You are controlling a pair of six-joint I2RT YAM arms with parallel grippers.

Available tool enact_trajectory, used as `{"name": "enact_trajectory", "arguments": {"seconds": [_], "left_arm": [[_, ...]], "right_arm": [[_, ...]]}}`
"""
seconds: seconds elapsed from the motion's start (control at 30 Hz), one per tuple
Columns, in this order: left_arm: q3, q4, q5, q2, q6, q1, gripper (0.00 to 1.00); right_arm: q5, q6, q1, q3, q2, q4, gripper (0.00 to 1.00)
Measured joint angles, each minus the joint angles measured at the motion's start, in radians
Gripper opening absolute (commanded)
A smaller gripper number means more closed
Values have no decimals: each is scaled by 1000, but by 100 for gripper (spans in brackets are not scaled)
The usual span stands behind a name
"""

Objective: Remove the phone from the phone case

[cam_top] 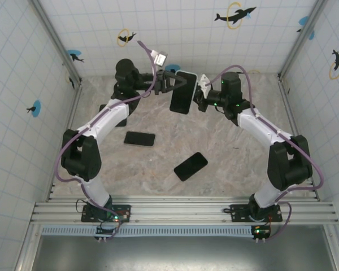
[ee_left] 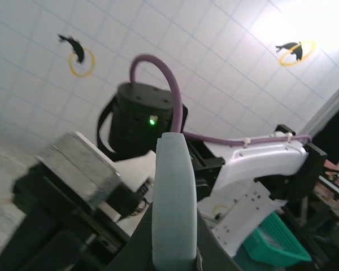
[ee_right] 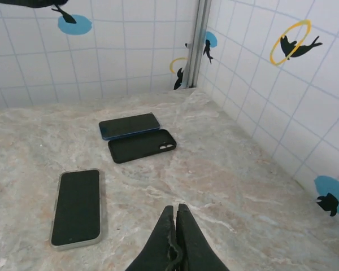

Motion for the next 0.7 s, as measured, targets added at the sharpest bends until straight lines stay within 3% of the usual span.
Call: {"name": "enact_trajectory", "arguments": {"seconds": [0.13,0.33,0.47,0.7], "left_arm": [[-4,-25,-9,0,2,-1,0],[-6,-59,-143,0,-15,48,0],[-35,-56,-271,0,-103,74,0],[-157,-15,-446,-4,-316,61,0]], "right_arm": [[-20,66,-6,-56,-27,79,13],[-39,188,-16,-184,-105,172,36],[-32,397,-30,-301,-161,312,42],[30,837,-40,-415,-182,564,44]]}}
